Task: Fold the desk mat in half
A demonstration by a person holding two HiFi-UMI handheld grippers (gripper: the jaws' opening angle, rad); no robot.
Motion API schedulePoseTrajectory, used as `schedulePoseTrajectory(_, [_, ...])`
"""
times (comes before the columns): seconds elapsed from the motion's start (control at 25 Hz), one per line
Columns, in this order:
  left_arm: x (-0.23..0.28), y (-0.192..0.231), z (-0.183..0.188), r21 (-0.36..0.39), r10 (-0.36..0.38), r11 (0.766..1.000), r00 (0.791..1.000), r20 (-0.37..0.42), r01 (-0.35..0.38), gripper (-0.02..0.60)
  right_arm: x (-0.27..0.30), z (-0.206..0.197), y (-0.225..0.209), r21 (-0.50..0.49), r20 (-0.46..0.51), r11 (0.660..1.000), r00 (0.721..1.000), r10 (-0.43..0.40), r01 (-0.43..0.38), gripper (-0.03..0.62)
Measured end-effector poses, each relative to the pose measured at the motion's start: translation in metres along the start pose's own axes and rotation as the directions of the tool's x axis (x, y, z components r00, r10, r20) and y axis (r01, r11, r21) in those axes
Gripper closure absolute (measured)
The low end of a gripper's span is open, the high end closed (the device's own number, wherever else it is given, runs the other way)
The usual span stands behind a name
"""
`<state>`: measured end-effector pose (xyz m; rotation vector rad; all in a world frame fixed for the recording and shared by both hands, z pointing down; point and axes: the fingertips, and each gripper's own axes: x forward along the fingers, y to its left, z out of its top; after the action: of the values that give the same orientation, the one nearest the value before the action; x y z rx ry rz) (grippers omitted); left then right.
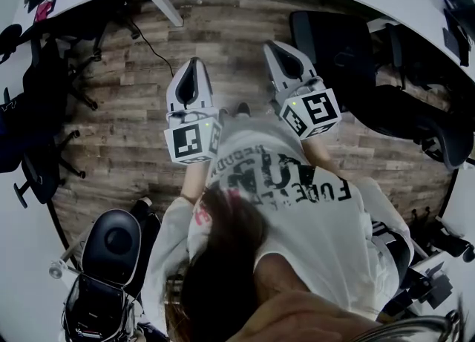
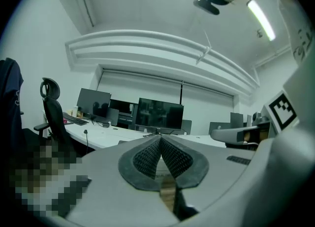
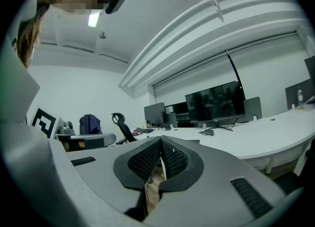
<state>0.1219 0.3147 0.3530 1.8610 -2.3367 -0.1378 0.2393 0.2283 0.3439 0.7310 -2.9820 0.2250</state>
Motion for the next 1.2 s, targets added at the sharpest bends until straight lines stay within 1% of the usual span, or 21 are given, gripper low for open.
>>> schedulePoseTrajectory(0.16, [0.001, -0.004, -0.004, -0.006, -0.001, 1.0, 1.0, -0.004, 0.001, 0.578, -0.003, -0.001, -0.001, -0.005, 0.004, 1.0, 1.0, 0.027, -0.027, 0.594])
schedulePoseTrajectory(0.28, [0.0, -0.006, -0.008, -0.015, -0.002, 1.0, 1.0, -0.012, 0.001, 0.578, -0.007, 0.003, -0.005, 0.021, 0.04, 0.999, 0.998, 0.04, -0.041, 0.594])
schedulePoseTrajectory(0.36, [0.0, -0.006, -0.011, -0.022, -0.002, 1.0, 1.0, -0.017, 0.001, 0.578, -0.009, 0.005, -0.011, 0.031, 0.052, 0.999, 0.998, 0.026, -0.028, 0.594])
schedulePoseTrajectory(0.52, [0.001, -0.002, -0.015, -0.036, 0.002, 0.999, 1.0, -0.025, -0.003, 0.578, -0.01, 0.003, -0.022, 0.021, 0.038, 1.0, 0.999, -0.009, 0.008, 0.594])
schedulePoseTrajectory(0.72, [0.008, 0.006, -0.02, -0.051, -0.006, 0.999, 0.999, -0.043, 0.004, 0.578, -0.001, -0.001, -0.031, 0.034, 0.017, 0.999, 0.999, -0.041, 0.04, 0.594])
schedulePoseTrajectory(0.96, [0.033, 0.03, -0.018, -0.064, -0.021, 0.998, 0.998, -0.052, 0.017, 0.578, 0.033, -0.003, -0.034, 0.041, -0.013, 0.997, 0.998, -0.057, 0.058, 0.594])
schedulePoseTrajectory(1.2, [0.073, 0.071, -0.005, -0.067, -0.049, 0.997, 0.997, -0.053, 0.046, 0.578, 0.089, 0.01, -0.034, 0.039, -0.006, 0.997, 0.998, -0.07, 0.07, 0.594])
